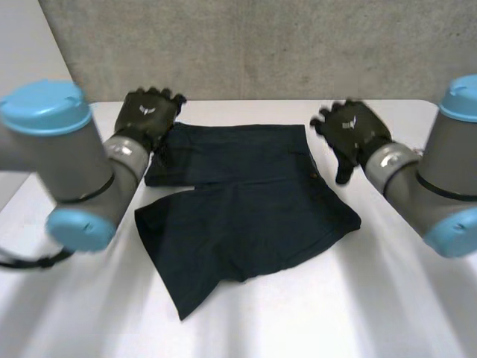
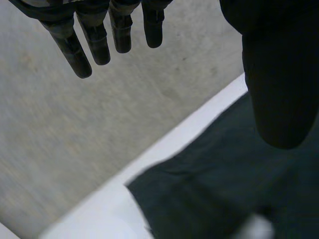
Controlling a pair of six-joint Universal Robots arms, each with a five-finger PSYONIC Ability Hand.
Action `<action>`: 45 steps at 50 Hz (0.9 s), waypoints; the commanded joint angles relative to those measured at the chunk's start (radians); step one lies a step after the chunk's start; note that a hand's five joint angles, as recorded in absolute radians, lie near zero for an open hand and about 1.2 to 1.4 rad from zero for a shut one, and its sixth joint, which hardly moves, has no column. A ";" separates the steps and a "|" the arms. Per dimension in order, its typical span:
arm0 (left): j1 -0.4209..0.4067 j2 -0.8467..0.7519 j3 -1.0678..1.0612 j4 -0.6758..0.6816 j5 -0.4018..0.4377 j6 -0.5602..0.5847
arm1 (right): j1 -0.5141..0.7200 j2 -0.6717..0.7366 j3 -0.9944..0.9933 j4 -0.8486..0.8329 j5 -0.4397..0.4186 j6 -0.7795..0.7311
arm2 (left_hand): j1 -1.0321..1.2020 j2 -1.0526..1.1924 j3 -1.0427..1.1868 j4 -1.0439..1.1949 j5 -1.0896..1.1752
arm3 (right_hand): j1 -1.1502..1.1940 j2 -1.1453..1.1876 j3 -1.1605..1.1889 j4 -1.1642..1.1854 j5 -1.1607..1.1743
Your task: Fold the shorts.
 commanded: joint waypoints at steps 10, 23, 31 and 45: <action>-0.152 0.288 -0.587 -0.023 -0.016 -0.280 | -0.141 0.029 0.216 0.062 -0.270 -0.106 | 0.106 0.099 0.089 0.096 0.078 | 0.155 0.140 0.144 0.124 0.122; -0.249 0.202 -0.617 -0.009 -0.128 -0.351 | -0.180 0.158 0.190 -0.028 -0.267 -0.159 | 0.109 0.102 0.092 0.099 0.081 | 0.434 0.419 0.424 0.403 0.401; -0.277 0.139 -0.606 0.055 -0.174 -0.351 | -0.193 0.166 0.187 -0.088 -0.270 -0.144 | 0.118 0.111 0.101 0.108 0.090 | 1.194 1.179 1.183 1.162 1.161; -0.281 0.051 -0.560 0.164 -0.227 -0.333 | -0.197 0.137 0.230 -0.083 -0.261 -0.135 | 0.359 0.352 0.341 0.348 0.330 | 1.194 1.179 1.183 1.162 1.161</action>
